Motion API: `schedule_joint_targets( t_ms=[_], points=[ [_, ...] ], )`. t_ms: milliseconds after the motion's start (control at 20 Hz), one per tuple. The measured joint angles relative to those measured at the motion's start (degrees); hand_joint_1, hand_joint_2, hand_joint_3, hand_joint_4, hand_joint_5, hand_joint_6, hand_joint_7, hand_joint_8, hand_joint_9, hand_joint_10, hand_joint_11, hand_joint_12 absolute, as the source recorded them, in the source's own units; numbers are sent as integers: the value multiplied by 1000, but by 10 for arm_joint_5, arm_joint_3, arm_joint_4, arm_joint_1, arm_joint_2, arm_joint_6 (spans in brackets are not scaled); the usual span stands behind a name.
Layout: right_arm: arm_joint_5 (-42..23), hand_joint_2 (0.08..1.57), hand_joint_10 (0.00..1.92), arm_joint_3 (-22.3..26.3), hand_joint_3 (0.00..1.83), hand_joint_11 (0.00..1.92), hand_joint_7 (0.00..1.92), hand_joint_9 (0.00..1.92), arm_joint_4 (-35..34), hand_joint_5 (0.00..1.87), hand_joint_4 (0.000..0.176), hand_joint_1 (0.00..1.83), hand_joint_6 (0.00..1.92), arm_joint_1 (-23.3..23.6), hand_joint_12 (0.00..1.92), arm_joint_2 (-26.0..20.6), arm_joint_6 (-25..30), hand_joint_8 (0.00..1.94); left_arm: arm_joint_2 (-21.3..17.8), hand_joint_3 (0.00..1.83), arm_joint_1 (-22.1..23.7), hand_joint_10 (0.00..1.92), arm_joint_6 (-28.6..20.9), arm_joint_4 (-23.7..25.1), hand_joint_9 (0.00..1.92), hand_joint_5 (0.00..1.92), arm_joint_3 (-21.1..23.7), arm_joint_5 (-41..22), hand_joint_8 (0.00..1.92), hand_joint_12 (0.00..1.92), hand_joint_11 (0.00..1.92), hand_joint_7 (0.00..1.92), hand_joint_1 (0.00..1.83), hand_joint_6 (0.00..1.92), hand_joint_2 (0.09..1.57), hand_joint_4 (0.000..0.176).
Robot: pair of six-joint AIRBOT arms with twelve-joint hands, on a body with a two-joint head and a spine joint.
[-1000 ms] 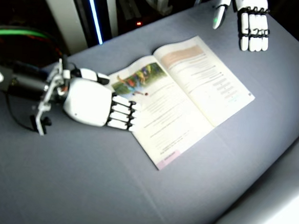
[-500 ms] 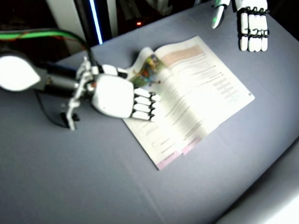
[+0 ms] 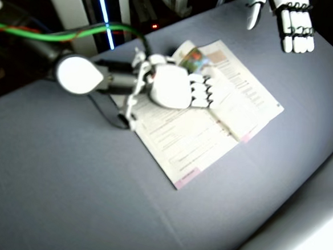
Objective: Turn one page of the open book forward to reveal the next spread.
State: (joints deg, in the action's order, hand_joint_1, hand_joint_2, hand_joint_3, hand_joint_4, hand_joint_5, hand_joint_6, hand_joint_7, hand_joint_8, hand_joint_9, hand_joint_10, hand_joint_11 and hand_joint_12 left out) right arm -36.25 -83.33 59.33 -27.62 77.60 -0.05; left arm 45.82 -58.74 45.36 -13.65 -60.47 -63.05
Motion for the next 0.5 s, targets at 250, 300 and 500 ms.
schedule_joint_targets(
  t_ms=[250,300,500],
  points=[
    [-22,1236,13,-3,0,2,52,43,42,81,0,0,15,29,1,47,1,12,-6,8,0,8,0,-14,39,97,-8,-7,11,16,34,61,0,11,1354,0],
    [-38,1232,11,-2,0,43,91,91,55,93,0,0,6,39,17,57,4,8,-8,0,0,8,0,-15,40,100,-8,-6,11,19,40,65,0,12,1334,0],
    [-96,1247,20,28,0,168,211,205,75,207,0,0,14,81,58,59,3,15,-9,5,0,9,-3,-19,93,145,-11,-4,6,50,94,110,0,8,1337,0]
  ],
)
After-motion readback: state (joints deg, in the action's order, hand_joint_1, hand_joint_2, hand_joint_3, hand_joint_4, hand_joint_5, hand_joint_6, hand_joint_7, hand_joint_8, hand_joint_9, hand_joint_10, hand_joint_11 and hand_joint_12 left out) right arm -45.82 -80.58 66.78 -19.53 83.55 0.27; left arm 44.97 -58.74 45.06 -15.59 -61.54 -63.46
